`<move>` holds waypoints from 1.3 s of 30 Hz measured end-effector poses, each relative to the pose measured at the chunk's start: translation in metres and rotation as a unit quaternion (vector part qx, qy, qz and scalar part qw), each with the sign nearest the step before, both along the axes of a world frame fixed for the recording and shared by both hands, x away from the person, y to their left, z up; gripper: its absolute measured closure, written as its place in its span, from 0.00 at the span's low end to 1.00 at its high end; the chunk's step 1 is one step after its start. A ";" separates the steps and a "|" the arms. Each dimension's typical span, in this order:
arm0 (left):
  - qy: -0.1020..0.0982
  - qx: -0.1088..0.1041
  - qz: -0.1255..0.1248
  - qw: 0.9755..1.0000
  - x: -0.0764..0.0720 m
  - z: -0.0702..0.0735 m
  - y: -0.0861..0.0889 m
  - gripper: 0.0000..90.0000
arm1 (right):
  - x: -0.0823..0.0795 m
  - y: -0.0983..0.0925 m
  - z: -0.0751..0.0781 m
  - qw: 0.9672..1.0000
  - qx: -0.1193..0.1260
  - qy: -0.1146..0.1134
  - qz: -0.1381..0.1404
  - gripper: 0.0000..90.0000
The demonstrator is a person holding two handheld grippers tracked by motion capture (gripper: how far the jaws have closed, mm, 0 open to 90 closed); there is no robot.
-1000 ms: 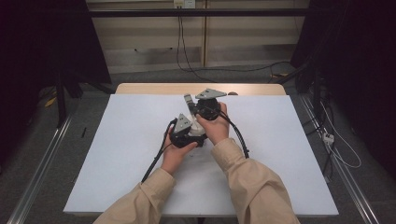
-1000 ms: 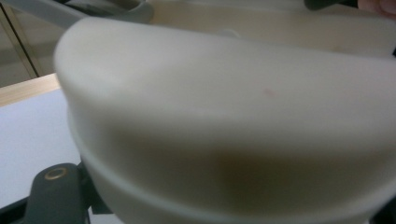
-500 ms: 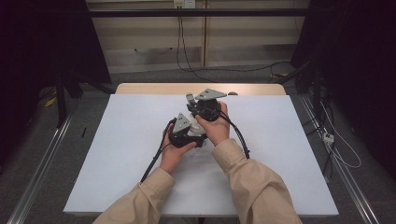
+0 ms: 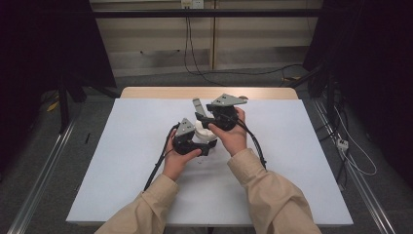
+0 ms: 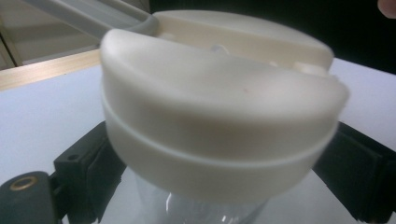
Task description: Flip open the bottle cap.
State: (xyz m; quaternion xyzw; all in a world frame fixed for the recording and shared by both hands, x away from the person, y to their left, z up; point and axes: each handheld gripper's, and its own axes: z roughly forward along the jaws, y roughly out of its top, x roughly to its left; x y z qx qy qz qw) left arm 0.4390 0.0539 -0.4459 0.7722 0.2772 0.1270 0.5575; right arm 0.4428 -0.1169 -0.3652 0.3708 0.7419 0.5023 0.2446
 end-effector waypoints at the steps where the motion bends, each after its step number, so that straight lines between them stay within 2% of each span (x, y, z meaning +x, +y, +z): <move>1: 0.002 0.000 -0.003 1.000 -0.001 0.001 0.002 0.09 | -0.002 -0.002 0.001 1.000 0.003 0.000 0.000 0.40; 3: 0.011 0.000 -0.008 1.000 -0.004 0.003 0.007 0.09 | -0.007 -0.007 0.003 1.000 0.011 0.000 0.006 0.36; 5: 0.010 -0.001 -0.011 1.000 -0.007 0.004 0.011 0.08 | -0.012 -0.011 0.003 1.000 0.014 -0.002 0.011 0.28; 6: 0.010 -0.003 -0.010 1.000 -0.009 0.005 0.014 0.08 | -0.014 -0.013 0.003 1.000 0.016 0.004 0.015 0.25; 9: 0.016 -0.017 -0.012 1.000 -0.013 0.007 0.021 0.07 | -0.024 -0.019 0.003 1.000 0.018 0.001 0.019 0.22; 11: 0.019 -0.016 -0.019 1.000 -0.016 0.008 0.025 0.06 | -0.029 -0.024 0.002 1.000 0.020 0.004 0.019 0.19; 17: 0.024 -0.009 -0.016 1.000 -0.024 0.009 0.033 0.04 | -0.047 -0.042 0.000 1.000 0.022 0.002 0.018 0.16; 19: 0.020 -0.002 -0.008 1.000 -0.029 0.012 0.038 0.04 | -0.053 -0.048 -0.003 1.000 0.021 0.005 0.016 0.15; 23: 0.017 -0.003 -0.011 1.000 -0.034 0.017 0.049 0.04 | -0.063 -0.062 -0.012 0.999 0.031 0.011 0.011 0.14; 25: 0.015 -0.010 -0.010 1.000 -0.037 0.018 0.055 0.05 | -0.068 -0.068 -0.018 0.999 0.030 0.012 0.005 0.14; 33: 0.007 0.001 -0.012 1.000 -0.045 0.019 0.072 0.05 | -0.086 -0.086 -0.038 0.999 0.024 0.022 -0.010 0.14; 39: 0.006 0.005 -0.008 1.000 -0.049 0.019 0.086 0.05 | -0.099 -0.094 -0.049 0.999 0.028 0.026 -0.009 0.13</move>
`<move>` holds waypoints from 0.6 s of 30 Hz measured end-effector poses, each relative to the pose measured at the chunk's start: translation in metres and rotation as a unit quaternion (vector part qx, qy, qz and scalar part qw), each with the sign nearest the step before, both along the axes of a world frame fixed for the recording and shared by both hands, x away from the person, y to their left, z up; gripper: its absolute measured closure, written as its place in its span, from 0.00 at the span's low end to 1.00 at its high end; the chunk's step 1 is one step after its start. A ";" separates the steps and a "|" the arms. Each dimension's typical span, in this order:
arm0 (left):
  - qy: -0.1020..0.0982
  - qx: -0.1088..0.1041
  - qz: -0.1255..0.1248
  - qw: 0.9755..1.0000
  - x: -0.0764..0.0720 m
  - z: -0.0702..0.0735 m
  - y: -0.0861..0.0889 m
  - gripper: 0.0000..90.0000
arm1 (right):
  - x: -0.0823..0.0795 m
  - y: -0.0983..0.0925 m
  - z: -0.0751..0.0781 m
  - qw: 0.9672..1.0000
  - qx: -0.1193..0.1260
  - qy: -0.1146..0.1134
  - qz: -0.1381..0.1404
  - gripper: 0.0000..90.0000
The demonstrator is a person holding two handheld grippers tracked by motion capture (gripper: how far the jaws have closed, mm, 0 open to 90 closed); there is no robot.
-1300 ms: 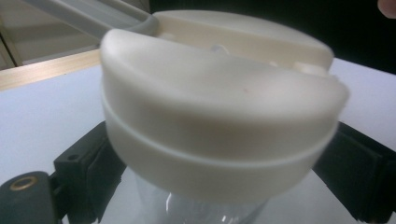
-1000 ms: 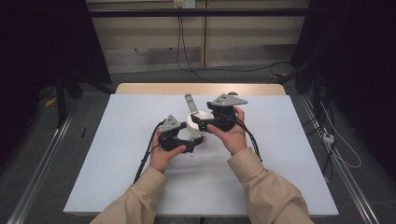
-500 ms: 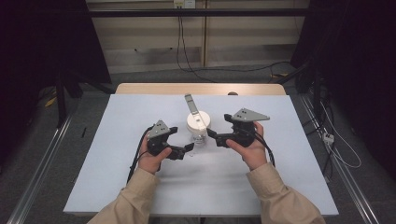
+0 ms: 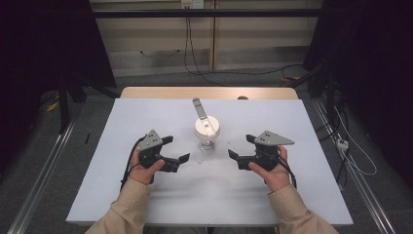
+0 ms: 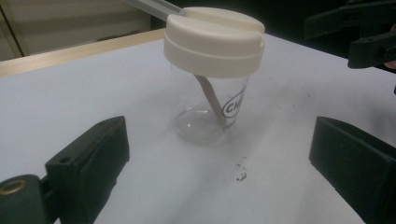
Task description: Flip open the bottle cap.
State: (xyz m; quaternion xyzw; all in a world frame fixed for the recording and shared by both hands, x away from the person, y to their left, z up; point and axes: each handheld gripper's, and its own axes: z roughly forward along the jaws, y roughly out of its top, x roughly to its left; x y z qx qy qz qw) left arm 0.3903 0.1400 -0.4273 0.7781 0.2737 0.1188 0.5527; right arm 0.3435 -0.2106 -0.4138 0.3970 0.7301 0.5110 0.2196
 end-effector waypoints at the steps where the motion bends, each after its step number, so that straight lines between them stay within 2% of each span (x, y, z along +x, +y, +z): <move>1: -0.002 0.008 -0.004 1.000 -0.002 0.000 0.003 0.05 | -0.002 -0.002 -0.001 1.000 -0.001 0.000 0.001 0.13; 12: -0.002 0.020 -0.004 1.000 -0.011 0.000 0.025 0.05 | -0.018 -0.022 -0.017 1.000 -0.007 0.003 -0.016 0.13; 18: 0.000 0.026 0.002 1.000 -0.014 -0.003 0.037 0.05 | -0.023 -0.027 -0.022 1.000 -0.011 0.009 -0.019 0.13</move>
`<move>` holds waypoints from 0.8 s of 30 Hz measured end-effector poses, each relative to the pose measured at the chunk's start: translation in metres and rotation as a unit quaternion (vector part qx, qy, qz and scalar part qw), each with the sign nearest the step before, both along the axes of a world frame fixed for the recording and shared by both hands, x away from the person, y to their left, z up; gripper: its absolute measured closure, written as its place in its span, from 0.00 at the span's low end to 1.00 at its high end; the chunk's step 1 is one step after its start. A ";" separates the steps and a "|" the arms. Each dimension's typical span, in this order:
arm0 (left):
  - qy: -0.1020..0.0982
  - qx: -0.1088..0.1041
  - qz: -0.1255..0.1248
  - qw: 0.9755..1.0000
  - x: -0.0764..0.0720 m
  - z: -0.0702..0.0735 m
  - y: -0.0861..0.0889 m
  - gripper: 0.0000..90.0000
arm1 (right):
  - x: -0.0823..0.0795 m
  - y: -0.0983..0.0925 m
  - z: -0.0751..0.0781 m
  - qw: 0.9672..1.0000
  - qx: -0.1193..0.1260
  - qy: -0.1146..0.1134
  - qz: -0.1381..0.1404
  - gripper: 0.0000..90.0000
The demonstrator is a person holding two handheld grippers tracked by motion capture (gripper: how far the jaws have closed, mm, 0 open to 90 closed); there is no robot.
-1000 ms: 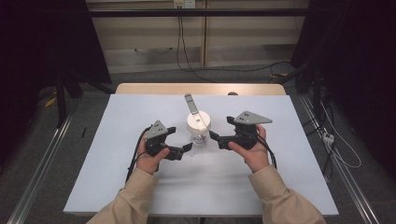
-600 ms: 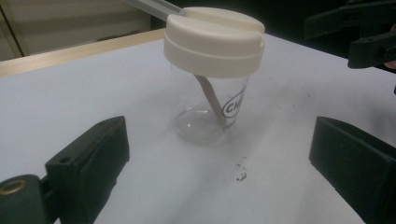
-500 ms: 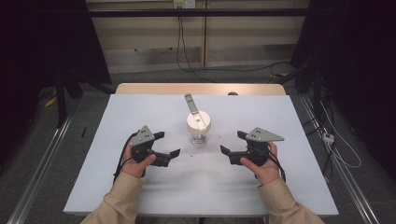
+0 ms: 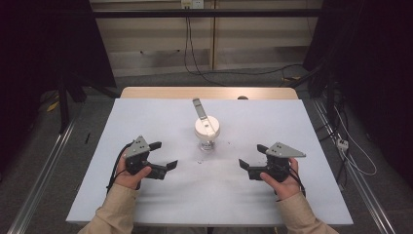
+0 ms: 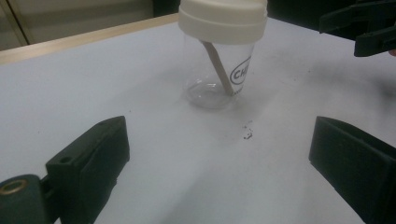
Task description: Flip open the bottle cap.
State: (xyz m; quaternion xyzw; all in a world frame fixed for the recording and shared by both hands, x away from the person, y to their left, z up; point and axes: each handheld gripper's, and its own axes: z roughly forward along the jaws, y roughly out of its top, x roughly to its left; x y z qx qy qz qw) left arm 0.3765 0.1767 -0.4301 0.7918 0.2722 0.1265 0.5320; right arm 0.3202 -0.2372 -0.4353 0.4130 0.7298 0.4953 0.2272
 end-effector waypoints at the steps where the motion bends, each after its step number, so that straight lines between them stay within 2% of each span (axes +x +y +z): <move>1: 0.000 0.000 0.001 1.000 -0.001 0.000 0.002 0.05 | -0.001 -0.001 -0.001 1.000 -0.003 -0.002 0.001 0.12; 18: -0.001 0.018 0.012 1.000 -0.010 -0.005 0.027 0.06 | -0.022 -0.020 -0.009 1.000 -0.004 -0.004 -0.002 0.11; 19: 0.004 0.013 0.014 1.000 -0.011 -0.006 0.028 0.06 | -0.024 -0.020 -0.010 1.000 -0.002 -0.002 -0.004 0.11; 20: 0.002 0.022 0.014 1.000 -0.011 -0.007 0.030 0.06 | -0.025 -0.021 -0.011 1.000 -0.005 -0.002 -0.002 0.11; 24: 0.001 0.025 0.019 1.000 -0.011 -0.007 0.036 0.06 | -0.029 -0.026 -0.013 1.000 -0.006 -0.003 -0.006 0.11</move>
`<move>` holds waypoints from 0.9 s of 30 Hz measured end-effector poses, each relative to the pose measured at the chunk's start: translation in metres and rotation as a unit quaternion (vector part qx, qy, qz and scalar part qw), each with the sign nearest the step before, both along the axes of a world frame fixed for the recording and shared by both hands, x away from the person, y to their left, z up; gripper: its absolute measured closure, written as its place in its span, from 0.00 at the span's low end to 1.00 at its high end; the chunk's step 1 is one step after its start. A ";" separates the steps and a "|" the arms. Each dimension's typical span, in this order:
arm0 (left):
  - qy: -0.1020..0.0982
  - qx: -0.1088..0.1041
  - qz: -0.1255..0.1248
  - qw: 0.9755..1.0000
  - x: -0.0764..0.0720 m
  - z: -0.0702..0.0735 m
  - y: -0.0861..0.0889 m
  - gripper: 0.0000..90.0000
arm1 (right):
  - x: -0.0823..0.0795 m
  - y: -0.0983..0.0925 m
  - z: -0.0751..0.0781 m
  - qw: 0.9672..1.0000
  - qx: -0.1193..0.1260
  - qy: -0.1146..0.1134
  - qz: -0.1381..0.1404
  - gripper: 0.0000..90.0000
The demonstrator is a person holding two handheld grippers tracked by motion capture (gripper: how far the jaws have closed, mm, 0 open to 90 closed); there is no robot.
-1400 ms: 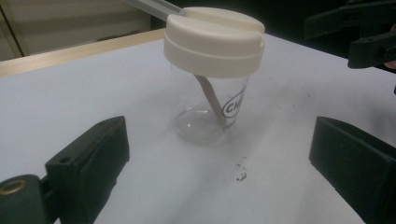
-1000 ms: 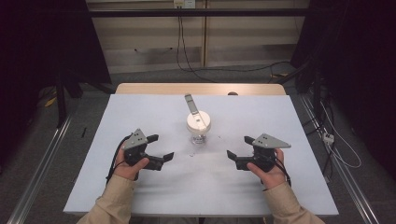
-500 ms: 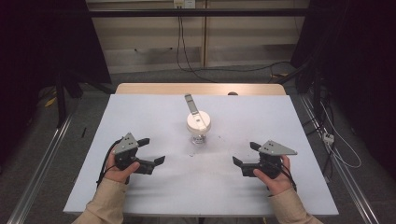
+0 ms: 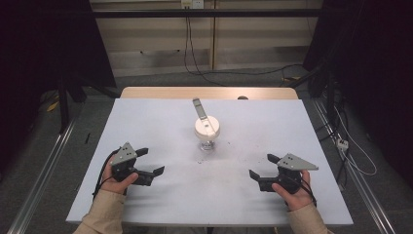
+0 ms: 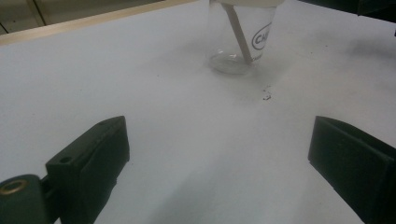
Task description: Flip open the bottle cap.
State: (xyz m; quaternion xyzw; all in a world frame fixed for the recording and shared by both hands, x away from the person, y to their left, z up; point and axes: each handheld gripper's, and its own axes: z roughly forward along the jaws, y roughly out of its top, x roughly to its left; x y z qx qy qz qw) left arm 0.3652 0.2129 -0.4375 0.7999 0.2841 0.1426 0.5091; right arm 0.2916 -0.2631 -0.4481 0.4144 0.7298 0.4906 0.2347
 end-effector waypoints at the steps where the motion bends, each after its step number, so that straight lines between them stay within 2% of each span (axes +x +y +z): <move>1: 0.001 -0.007 0.004 1.000 -0.001 0.000 0.001 0.06 | -0.001 -0.001 0.000 1.000 0.001 0.001 -0.003 0.11; 6: 0.002 0.001 0.005 1.000 -0.002 -0.001 0.005 0.06 | -0.004 -0.006 -0.002 1.000 -0.003 0.001 -0.006 0.11; 12: 0.008 -0.001 0.004 1.000 -0.004 -0.003 0.008 0.06 | -0.006 -0.011 -0.003 1.000 -0.005 -0.002 -0.011 0.11; 22: 0.006 0.007 0.010 1.000 -0.006 -0.004 0.016 0.06 | -0.008 -0.016 -0.004 1.000 -0.006 0.002 -0.020 0.11; 27: 0.009 0.001 0.015 1.000 -0.008 -0.005 0.020 0.06 | -0.009 -0.016 -0.004 1.000 -0.008 0.003 -0.022 0.11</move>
